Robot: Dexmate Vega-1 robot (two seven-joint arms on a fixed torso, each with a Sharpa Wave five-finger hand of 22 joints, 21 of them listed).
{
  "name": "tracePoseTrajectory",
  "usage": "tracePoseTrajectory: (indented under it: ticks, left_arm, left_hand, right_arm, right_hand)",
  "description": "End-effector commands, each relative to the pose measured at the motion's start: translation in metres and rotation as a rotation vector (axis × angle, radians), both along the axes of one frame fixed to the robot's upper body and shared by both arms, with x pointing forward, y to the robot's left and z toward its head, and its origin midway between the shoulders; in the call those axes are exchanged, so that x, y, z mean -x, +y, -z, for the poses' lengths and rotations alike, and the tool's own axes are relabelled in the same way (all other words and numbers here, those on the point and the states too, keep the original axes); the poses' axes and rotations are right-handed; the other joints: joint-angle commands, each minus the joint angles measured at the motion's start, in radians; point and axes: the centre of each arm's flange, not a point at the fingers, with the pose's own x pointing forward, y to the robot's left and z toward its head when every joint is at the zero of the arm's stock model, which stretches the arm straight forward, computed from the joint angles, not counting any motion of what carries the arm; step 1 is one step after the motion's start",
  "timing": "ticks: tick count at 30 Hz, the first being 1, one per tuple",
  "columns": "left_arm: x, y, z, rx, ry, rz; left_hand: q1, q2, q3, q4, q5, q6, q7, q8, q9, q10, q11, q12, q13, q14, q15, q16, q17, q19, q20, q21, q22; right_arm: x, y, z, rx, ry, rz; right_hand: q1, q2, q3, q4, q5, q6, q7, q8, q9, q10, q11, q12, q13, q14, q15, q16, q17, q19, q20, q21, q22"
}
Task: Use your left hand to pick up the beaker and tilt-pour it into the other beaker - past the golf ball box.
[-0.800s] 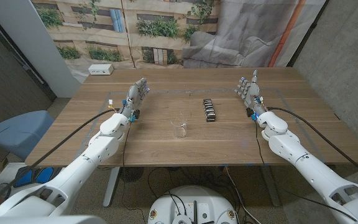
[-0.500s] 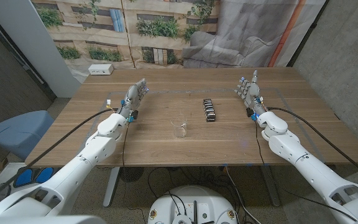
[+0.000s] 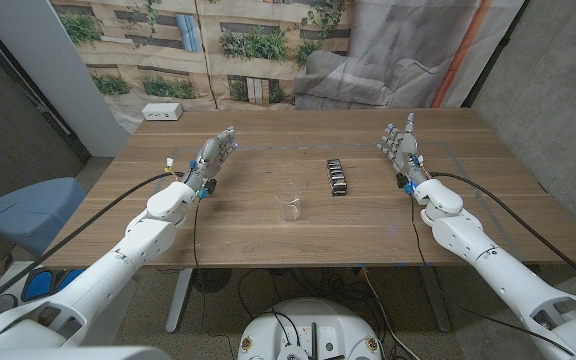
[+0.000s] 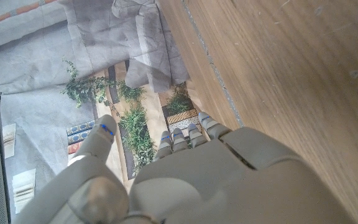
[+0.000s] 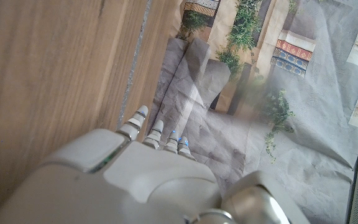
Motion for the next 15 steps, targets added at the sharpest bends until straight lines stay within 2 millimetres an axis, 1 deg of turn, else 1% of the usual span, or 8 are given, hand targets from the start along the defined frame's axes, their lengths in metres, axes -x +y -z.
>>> tracePoseTrajectory:
  ticks: [1,6,15]
  left_arm:
    - [0.0055,0.0075,-0.0013,-0.082,-0.001,0.047]
    - [0.0081,0.0091,-0.0037,-0.127,-0.013,0.079]
    - [0.0123,0.013,-0.0056,-0.202,-0.034,0.135]
  left_hand:
    - [0.01,-0.01,0.003,-0.01,0.007,0.001,-0.012,0.008,0.003,0.0,-0.01,0.001,0.005,-0.001,-0.041,0.005,0.001,0.006,-0.088,-0.001,0.005]
    - [0.019,-0.016,0.002,-0.017,0.008,0.008,-0.018,0.012,0.003,0.01,-0.016,0.003,0.005,0.003,-0.048,0.007,0.001,0.01,-0.088,0.0,0.005]
    - [0.05,-0.031,0.004,-0.024,0.013,0.023,-0.038,0.018,0.004,0.033,-0.04,0.006,0.005,0.028,-0.069,0.012,0.001,0.025,-0.087,0.002,0.005]
  right_arm:
    - [-0.0001,0.0001,-0.0003,0.0,0.0,-0.001]
    - [-0.0001,0.0001,-0.0003,0.0,0.0,-0.001]
    - [0.0001,0.0002,-0.0004,0.0,0.0,0.0]
  right_hand:
    - [0.003,0.09,-0.006,0.001,0.005,-0.008,-0.002,0.005,0.001,-0.008,0.003,0.006,0.005,-0.004,-0.02,0.003,0.001,-0.003,0.005,0.007,0.004]
    - [0.003,0.09,-0.006,0.001,0.005,-0.008,-0.002,0.005,0.001,-0.007,0.004,0.006,0.005,-0.004,-0.02,0.003,0.001,-0.003,0.005,0.007,0.004]
    - [0.003,0.09,-0.006,0.001,0.005,-0.008,-0.002,0.005,0.001,-0.008,0.002,0.006,0.005,-0.004,-0.018,0.003,0.001,-0.004,0.005,0.006,0.004]
